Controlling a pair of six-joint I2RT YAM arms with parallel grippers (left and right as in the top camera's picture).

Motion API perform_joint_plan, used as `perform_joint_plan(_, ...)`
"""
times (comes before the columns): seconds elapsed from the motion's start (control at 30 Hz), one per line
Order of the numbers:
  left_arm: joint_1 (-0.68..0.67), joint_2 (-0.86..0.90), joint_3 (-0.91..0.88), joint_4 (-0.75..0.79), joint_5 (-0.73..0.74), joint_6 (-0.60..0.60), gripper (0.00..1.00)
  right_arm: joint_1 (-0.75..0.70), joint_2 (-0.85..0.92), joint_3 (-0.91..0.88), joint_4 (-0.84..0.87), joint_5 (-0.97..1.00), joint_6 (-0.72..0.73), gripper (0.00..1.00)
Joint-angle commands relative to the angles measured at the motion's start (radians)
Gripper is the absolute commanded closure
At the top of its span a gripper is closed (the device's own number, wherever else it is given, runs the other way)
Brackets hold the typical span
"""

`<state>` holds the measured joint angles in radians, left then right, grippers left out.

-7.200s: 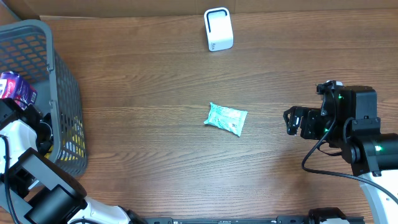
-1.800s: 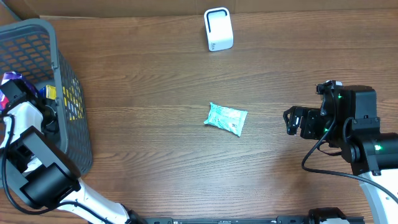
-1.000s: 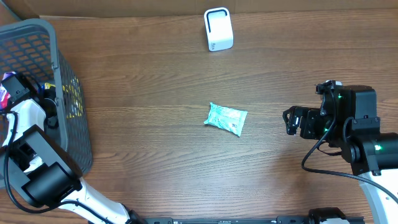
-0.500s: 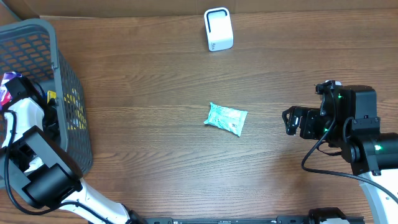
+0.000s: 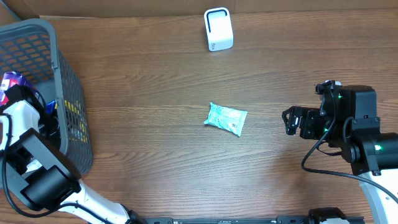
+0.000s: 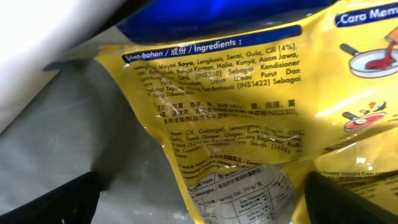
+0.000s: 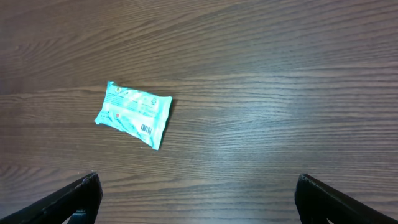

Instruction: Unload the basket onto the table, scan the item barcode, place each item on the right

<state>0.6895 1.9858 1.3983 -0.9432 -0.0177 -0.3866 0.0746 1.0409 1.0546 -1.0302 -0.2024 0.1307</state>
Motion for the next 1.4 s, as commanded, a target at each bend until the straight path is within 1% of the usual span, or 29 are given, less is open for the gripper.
perform_joint_plan(0.0, -0.017, 0.087, -0.083, -0.014, 0.007, -0.003, 0.00, 0.005, 0.000, 0.018, 0.006, -0.002, -0.001, 0.00)
perform_joint_plan(0.23, -0.017, 0.087, -0.091, 0.087, 0.036, -0.017, 0.00, 0.005, 0.000, 0.018, 0.006, -0.002, -0.001, 0.00)
perform_joint_plan(0.27, -0.017, 0.087, -0.097, 0.099, 0.036, -0.017, 0.02, 0.005, 0.000, 0.018, 0.006, -0.003, -0.001, 0.00)
perform_joint_plan(0.33, -0.017, 0.087, -0.122, 0.139, 0.036, -0.018, 0.10, 0.005, 0.000, 0.018, 0.006, -0.003, -0.001, 0.00)
perform_joint_plan(0.37, -0.017, 0.087, -0.140, 0.162, 0.037, -0.018, 0.16, 0.005, 0.000, 0.018, 0.006, -0.003, -0.001, 0.00)
perform_joint_plan(0.4, -0.017, 0.087, -0.159, 0.185, 0.037, -0.018, 0.24, 0.005, 0.000, 0.018, 0.006, -0.003, -0.001, 0.00)
perform_joint_plan(0.5, -0.017, 0.087, -0.209, 0.232, 0.032, -0.017, 0.63, 0.005, 0.000, 0.018, 0.006, -0.003, -0.001, 0.00)
perform_joint_plan(0.53, -0.017, 0.087, -0.222, 0.243, 0.032, -0.017, 0.74, 0.005, 0.000, 0.018, 0.006, -0.003, -0.001, 0.00)
perform_joint_plan(0.57, -0.017, 0.087, -0.229, 0.246, 0.032, -0.017, 0.81, 0.005, 0.000, 0.018, 0.006, -0.003, -0.001, 0.00)
perform_joint_plan(0.6, -0.017, 0.087, -0.232, 0.246, 0.032, -0.017, 0.92, 0.005, 0.000, 0.018, 0.006, -0.003, -0.001, 0.00)
perform_joint_plan(0.63, -0.017, 0.087, -0.232, 0.245, 0.034, -0.017, 0.96, 0.005, 0.000, 0.018, 0.006, -0.002, -0.001, 0.00)
perform_joint_plan(0.8, -0.016, 0.086, -0.211, 0.223, 0.046, -0.017, 0.96, 0.005, 0.000, 0.018, 0.006, -0.003, -0.001, 0.00)
perform_joint_plan(0.93, -0.016, 0.080, -0.116, 0.128, 0.097, -0.016, 0.96, 0.005, 0.000, 0.018, 0.006, -0.003, -0.001, 0.00)
perform_joint_plan(1.0, -0.016, 0.077, -0.039, 0.058, 0.125, -0.012, 0.96, 0.005, 0.000, 0.018, 0.006, -0.003, -0.001, 0.00)
perform_joint_plan(1.13, -0.016, 0.075, 0.156, -0.095, 0.195, 0.049, 0.96, 0.005, 0.000, 0.018, 0.006, -0.003, -0.001, 0.00)
perform_joint_plan(1.27, -0.016, 0.075, 0.357, -0.240, 0.193, 0.065, 0.96, 0.005, 0.000, 0.018, 0.006, -0.003, -0.001, 0.00)
perform_joint_plan(1.37, -0.015, 0.075, 0.469, -0.303, 0.190, 0.074, 0.96, 0.005, 0.000, 0.018, 0.006, -0.003, -0.001, 0.00)
